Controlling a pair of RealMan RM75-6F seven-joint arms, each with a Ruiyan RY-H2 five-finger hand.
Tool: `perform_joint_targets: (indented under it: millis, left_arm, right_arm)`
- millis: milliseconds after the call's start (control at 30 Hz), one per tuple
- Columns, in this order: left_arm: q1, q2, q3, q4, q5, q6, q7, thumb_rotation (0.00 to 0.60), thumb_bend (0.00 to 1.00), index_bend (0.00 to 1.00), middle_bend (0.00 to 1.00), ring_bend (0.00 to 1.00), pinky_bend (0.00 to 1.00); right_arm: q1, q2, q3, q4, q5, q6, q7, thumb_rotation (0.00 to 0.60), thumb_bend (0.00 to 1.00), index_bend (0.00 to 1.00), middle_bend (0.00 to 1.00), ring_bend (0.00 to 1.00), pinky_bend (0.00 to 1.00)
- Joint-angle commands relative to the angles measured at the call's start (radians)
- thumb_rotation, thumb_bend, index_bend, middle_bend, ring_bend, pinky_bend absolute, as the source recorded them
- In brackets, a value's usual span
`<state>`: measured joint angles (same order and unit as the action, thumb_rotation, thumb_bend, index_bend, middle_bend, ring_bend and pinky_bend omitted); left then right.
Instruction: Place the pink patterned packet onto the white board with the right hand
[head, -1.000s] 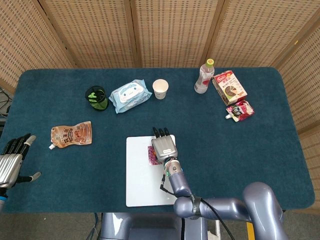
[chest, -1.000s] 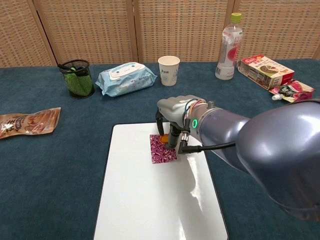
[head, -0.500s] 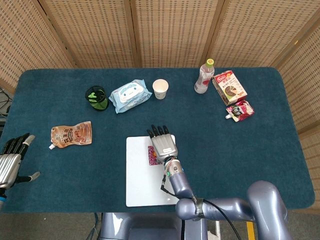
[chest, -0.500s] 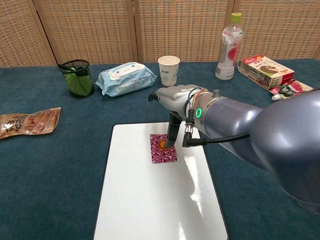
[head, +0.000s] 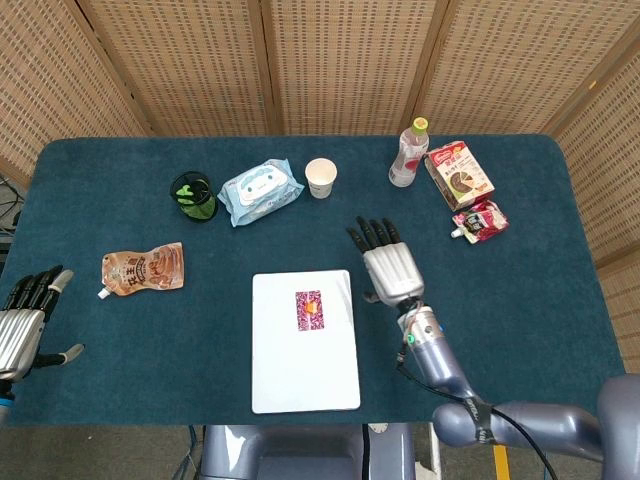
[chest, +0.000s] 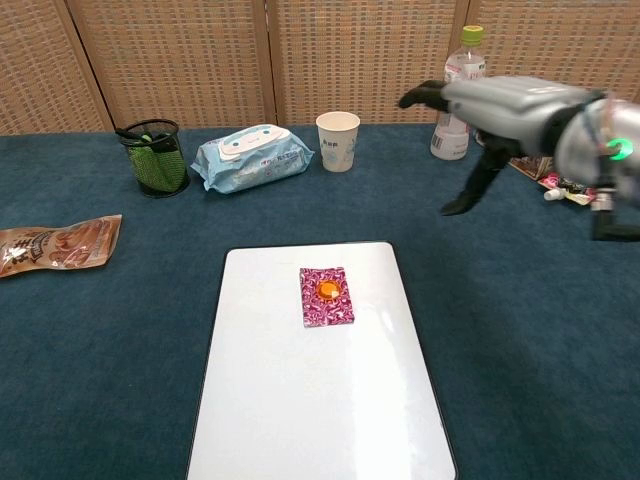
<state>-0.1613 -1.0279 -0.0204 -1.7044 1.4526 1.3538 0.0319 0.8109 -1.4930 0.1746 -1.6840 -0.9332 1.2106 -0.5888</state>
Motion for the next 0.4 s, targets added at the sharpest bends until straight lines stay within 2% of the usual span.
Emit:
perform_joint_targets:
  millis: [33, 133, 233, 400]
  left_arm:
    - [0.013, -0.015, 0.004, 0.017, 0.048, 0.047, -0.013, 0.6, 0.0, 0.0, 0.0, 0.0, 0.0]
    - [0.023, -0.016, 0.009, 0.018, 0.064, 0.068, -0.015, 0.6, 0.0, 0.0, 0.0, 0.0, 0.0]
    - [0.03, -0.016, 0.011, 0.018, 0.07, 0.081, -0.013, 0.6, 0.0, 0.0, 0.0, 0.0, 0.0]
    - [0.039, -0.016, 0.015, 0.019, 0.08, 0.097, -0.011, 0.6, 0.0, 0.0, 0.0, 0.0, 0.0]
  right_arm:
    - [-0.213, 0.187, -0.146, 0.068, -0.231, 0.118, 0.286, 0.6, 0.08, 0.0, 0.0, 0.0, 0.0]
    - [-0.304, 0.231, -0.197, 0.137, -0.309, 0.2, 0.388, 0.6, 0.01, 0.0, 0.0, 0.0, 0.0]
    - [-0.409, 0.276, -0.242, 0.148, -0.349, 0.285, 0.48, 0.6, 0.0, 0.0, 0.0, 0.0, 0.0]
    - [-0.509, 0.296, -0.27, 0.158, -0.402, 0.385, 0.542, 0.6, 0.0, 0.0, 0.0, 0.0, 0.0]
